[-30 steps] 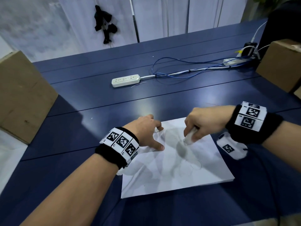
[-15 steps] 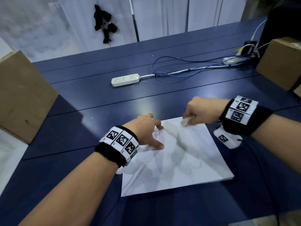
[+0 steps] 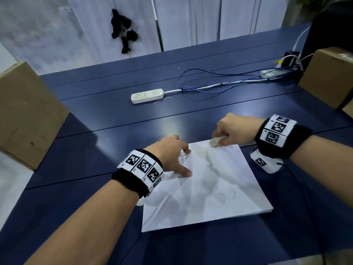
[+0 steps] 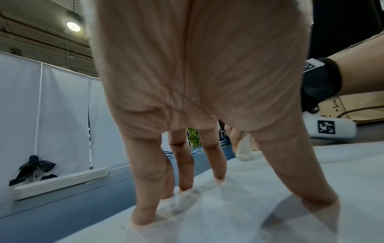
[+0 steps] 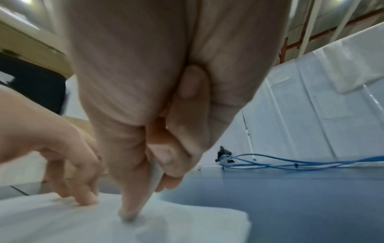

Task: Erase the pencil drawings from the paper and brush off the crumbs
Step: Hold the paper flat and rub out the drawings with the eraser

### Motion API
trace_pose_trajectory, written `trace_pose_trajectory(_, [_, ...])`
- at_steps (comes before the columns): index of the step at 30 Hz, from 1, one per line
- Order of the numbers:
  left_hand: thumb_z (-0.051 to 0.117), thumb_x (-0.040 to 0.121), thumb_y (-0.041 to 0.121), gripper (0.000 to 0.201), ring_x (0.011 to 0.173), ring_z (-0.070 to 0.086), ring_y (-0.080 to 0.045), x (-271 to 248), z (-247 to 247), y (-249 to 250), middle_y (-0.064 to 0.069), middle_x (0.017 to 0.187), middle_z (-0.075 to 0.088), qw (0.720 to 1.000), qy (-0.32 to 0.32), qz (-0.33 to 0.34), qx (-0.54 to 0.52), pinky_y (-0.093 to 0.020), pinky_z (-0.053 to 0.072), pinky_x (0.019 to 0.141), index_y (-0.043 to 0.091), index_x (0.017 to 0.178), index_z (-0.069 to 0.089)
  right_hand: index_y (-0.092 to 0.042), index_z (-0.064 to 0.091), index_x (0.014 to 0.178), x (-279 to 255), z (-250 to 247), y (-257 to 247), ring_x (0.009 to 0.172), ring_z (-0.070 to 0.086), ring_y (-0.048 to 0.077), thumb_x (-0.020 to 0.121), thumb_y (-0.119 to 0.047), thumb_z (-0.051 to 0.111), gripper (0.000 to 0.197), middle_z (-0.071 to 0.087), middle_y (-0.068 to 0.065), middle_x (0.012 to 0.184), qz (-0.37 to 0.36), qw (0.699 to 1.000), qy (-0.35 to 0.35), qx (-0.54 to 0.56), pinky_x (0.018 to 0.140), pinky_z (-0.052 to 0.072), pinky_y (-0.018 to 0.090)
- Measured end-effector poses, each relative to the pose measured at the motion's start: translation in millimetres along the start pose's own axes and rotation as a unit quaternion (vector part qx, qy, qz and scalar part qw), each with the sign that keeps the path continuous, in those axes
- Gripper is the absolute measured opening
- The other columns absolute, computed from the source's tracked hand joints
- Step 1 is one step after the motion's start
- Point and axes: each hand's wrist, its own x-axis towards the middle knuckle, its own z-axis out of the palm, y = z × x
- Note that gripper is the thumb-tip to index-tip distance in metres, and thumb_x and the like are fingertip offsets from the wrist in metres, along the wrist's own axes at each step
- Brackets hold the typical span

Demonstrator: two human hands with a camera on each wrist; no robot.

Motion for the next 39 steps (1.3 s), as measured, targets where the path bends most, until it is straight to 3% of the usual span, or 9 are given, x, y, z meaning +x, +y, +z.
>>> trace_pose_trajectory(3, [0.082, 0.067, 0.059, 0.073, 0.107, 0.051, -0.021, 0, 0, 0, 0.007, 0.106, 0.04, 1.0, -0.001, 0.0, -0.001, -0.033, 0.046, 0.083, 0.032, 0.13, 0.056, -0.033, 0.074, 0.102, -14, -1, -15, 0.068, 0.052, 0.003, 0.081, -0.033, 0.067, 0.022, 0.053, -0.01, 0.073, -0.034, 0.997, -0.066, 0.014, 0.06, 0.037, 0.008])
trace_pose_trajectory(5, [0.082, 0.067, 0.058, 0.073, 0.107, 0.051, -0.021, 1, 0, 0, 0.007, 0.106, 0.04, 1.0, -0.001, 0.0, -0.002, -0.033, 0.046, 0.083, 0.032, 0.13, 0.056, -0.033, 0.074, 0.1, -14, 0, -18, 0.07, 0.053, 0.004, 0.078, -0.042, 0.067, 0.024, 0.057, -0.007, 0.075, -0.046, 0.994, -0.092, 0.022, 0.06, 0.039, 0.011])
trace_pose_trajectory(9, [0.082, 0.066, 0.059, 0.074, 0.107, 0.052, -0.022, 0, 0, 0, 0.005, 0.109, 0.042, 1.0, -0.001, 0.0, -0.001, -0.035, 0.048, 0.086, 0.032, 0.13, 0.056, -0.028, 0.075, 0.097, 4, -3, -4, 0.065, 0.051, 0.016, 0.084, -0.052, 0.063, 0.03, 0.06, -0.006, 0.065, 0.012, 1.0, -0.012, 0.001, 0.067, 0.052, 0.034])
trace_pose_trajectory(12, [0.082, 0.067, 0.058, 0.074, 0.107, 0.051, -0.021, 0, 0, -1, 0.005, 0.109, 0.042, 1.0, 0.0, 0.002, -0.004, -0.033, 0.046, 0.083, 0.032, 0.131, 0.055, -0.027, 0.075, 0.096, 4, -3, -9, 0.068, 0.053, 0.017, 0.087, -0.043, 0.063, 0.022, 0.062, -0.006, 0.068, 0.003, 1.0, -0.019, -0.015, 0.061, 0.05, 0.029])
trace_pose_trajectory(16, [0.082, 0.067, 0.058, 0.074, 0.106, 0.05, -0.02, 2, 1, -1, 0.006, 0.107, 0.042, 1.0, 0.001, 0.005, -0.002, -0.033, 0.046, 0.083, 0.031, 0.131, 0.056, -0.036, 0.067, 0.093, -15, 6, -25, 0.066, 0.055, 0.008, 0.082, -0.059, 0.062, 0.026, 0.059, -0.012, 0.067, -0.052, 0.991, -0.111, 0.061, 0.062, 0.049, 0.025])
trace_pose_trajectory(22, [0.081, 0.067, 0.06, 0.075, 0.107, 0.051, -0.022, 1, 0, 0, 0.004, 0.111, 0.044, 1.0, -0.002, 0.002, 0.006, -0.035, 0.048, 0.086, 0.032, 0.131, 0.055, -0.024, 0.074, 0.093, 7, -2, -8, 0.057, 0.047, 0.012, 0.089, -0.045, 0.062, 0.024, 0.055, -0.008, 0.059, 0.011, 1.0, 0.01, -0.003, 0.056, 0.041, 0.021])
trace_pose_trajectory(28, [0.082, 0.065, 0.06, 0.076, 0.107, 0.053, -0.022, 2, 0, -1, 0.004, 0.11, 0.044, 1.0, -0.005, 0.0, 0.004, -0.035, 0.048, 0.086, 0.032, 0.131, 0.056, -0.034, 0.072, 0.103, -17, 5, -26, 0.07, 0.056, 0.006, 0.082, -0.051, 0.066, 0.028, 0.064, -0.01, 0.074, -0.065, 0.987, -0.128, 0.071, 0.063, 0.044, 0.017])
trace_pose_trajectory(34, [0.082, 0.064, 0.061, 0.076, 0.105, 0.053, -0.021, 1, -1, -1, 0.004, 0.11, 0.044, 1.0, -0.008, -0.004, 0.004, -0.039, 0.05, 0.088, 0.032, 0.13, 0.056, -0.022, 0.072, 0.088, -1, 0, -5, 0.064, 0.049, 0.021, 0.09, -0.047, 0.059, 0.028, 0.054, -0.003, 0.061, 0.047, 0.999, 0.009, -0.015, 0.05, 0.035, 0.025])
trace_pose_trajectory(39, [0.082, 0.065, 0.061, 0.075, 0.107, 0.053, -0.021, 2, -1, -2, 0.005, 0.11, 0.044, 1.0, -0.006, -0.002, 0.004, -0.036, 0.049, 0.086, 0.032, 0.13, 0.056, -0.037, 0.072, 0.106, -22, 3, -18, 0.072, 0.054, 0.004, 0.082, -0.049, 0.067, 0.028, 0.062, -0.011, 0.076, -0.024, 0.99, -0.13, 0.05, 0.069, 0.047, 0.023])
